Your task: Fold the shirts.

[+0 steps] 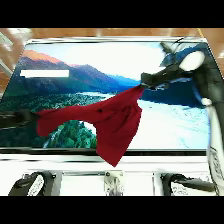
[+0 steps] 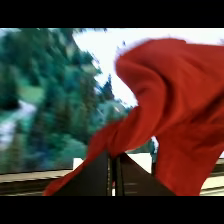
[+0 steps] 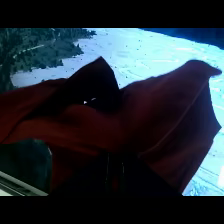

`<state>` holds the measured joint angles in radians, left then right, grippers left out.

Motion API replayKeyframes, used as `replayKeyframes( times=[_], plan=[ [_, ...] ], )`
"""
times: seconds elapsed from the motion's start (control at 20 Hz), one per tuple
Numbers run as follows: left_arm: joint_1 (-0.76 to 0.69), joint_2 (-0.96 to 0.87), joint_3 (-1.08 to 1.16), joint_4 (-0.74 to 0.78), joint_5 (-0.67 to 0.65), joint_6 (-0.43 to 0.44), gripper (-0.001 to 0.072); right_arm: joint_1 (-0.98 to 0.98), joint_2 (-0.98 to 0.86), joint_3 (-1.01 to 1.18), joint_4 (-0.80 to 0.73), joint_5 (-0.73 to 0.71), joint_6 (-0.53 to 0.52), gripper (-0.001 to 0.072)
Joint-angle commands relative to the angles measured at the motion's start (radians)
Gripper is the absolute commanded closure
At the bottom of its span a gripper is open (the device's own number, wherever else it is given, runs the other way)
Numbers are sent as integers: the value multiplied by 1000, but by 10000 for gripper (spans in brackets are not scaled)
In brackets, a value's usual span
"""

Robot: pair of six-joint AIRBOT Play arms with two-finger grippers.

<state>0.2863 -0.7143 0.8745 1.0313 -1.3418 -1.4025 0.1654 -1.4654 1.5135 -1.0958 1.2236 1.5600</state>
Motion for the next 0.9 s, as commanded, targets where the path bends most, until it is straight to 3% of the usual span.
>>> replayKeyframes(
  times=[0.0, 0.2, 0.4, 0.45, 0.55, 0.75, 0.85],
  plan=[
    [0, -100, -226, -76, 202, 2, 666, 47, -185, -8, 27, -61, -4, 649],
    [0, -266, -319, -90, 327, 2, 666, 52, -265, -8, 32, -79, -4, 649],
    [10, -380, -289, -89, 325, 2, 657, 52, -269, -8, 45, -105, -4, 648],
    [26, -384, -268, -77, 303, 2, 529, 53, -269, -8, 48, -101, -4, 649],
    [89, -383, -199, 0, 203, 2, 79, 52, -269, -8, 48, -85, -5, 649],
    [271, -373, -94, 278, -87, 2, 71, 52, -269, -8, 47, -79, -9, 649],
    [330, -352, -163, 252, -114, 6, 65, 52, -269, -8, 47, -80, -10, 648]
  ],
)
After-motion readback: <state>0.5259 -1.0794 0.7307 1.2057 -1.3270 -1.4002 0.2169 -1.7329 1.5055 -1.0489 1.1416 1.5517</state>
